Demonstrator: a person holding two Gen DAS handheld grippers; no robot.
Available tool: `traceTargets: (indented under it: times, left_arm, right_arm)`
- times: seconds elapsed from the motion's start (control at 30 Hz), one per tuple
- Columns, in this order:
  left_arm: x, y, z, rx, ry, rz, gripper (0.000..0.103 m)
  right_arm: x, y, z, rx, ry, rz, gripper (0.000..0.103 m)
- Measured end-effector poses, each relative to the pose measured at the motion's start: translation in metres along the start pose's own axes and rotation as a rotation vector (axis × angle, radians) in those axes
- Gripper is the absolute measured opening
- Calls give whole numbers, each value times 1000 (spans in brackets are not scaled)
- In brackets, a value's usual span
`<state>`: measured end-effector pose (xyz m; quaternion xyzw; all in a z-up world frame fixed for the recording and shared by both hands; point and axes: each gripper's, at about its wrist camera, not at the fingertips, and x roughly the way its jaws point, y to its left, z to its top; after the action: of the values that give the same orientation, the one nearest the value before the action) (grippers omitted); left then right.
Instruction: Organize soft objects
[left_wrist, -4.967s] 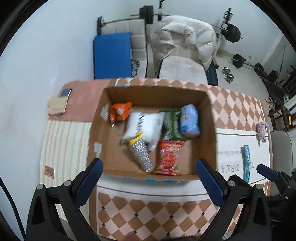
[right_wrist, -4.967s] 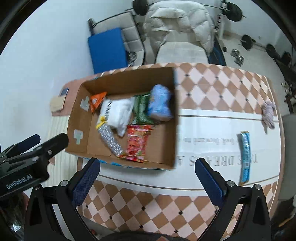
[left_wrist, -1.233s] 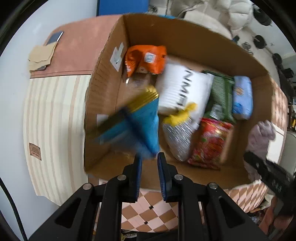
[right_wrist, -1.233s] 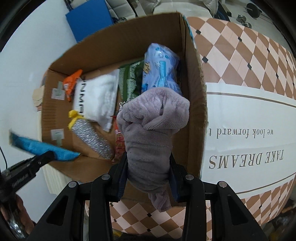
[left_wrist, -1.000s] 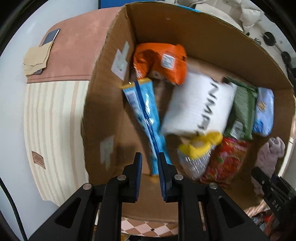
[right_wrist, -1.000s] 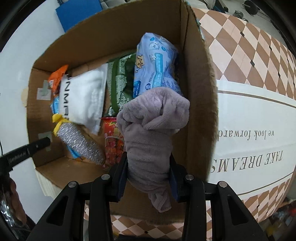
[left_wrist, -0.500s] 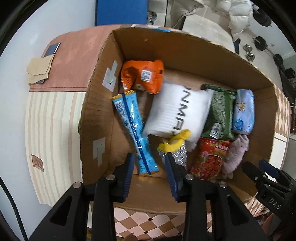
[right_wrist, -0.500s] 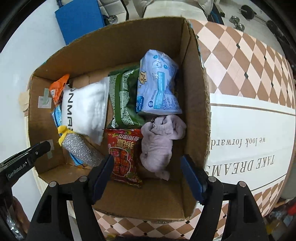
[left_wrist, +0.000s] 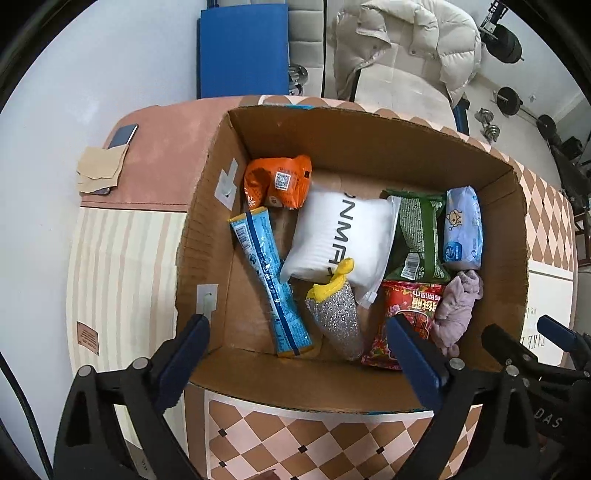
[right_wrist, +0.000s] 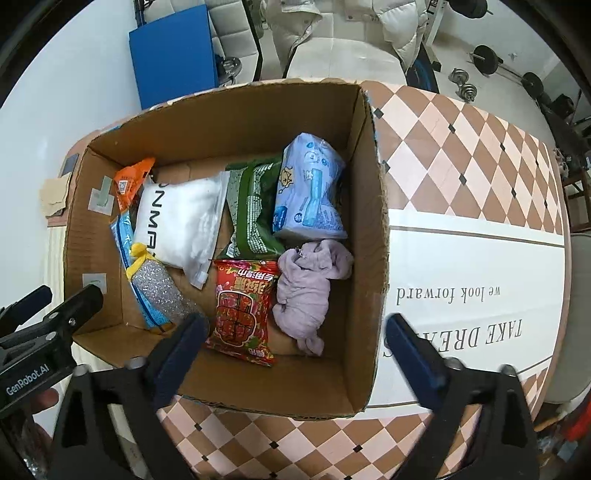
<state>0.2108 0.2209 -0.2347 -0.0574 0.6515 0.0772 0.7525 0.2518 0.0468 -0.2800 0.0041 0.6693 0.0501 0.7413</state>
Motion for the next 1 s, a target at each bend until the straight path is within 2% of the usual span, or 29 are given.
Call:
traceTargets:
  times: [0.3,0.47,0.77,1.0]
  left_arm:
    - [-23,-7,-11,11,-53,9,98]
    - [-70,-14,-29,28,-127,-8,98]
    - [-167,-20,-75,54,-275,-15,98]
    - [-222,-20,-106,51,-340,-31,98]
  right_arm:
    - [-21,-7,-9,-4,-42,-34,103]
    - [-66,-12,-29,-14,-112,-20,103]
    - [-171,-26,-87,-37,-256,22,103]
    - [-235,-28,-124,-57,-345,37,103]
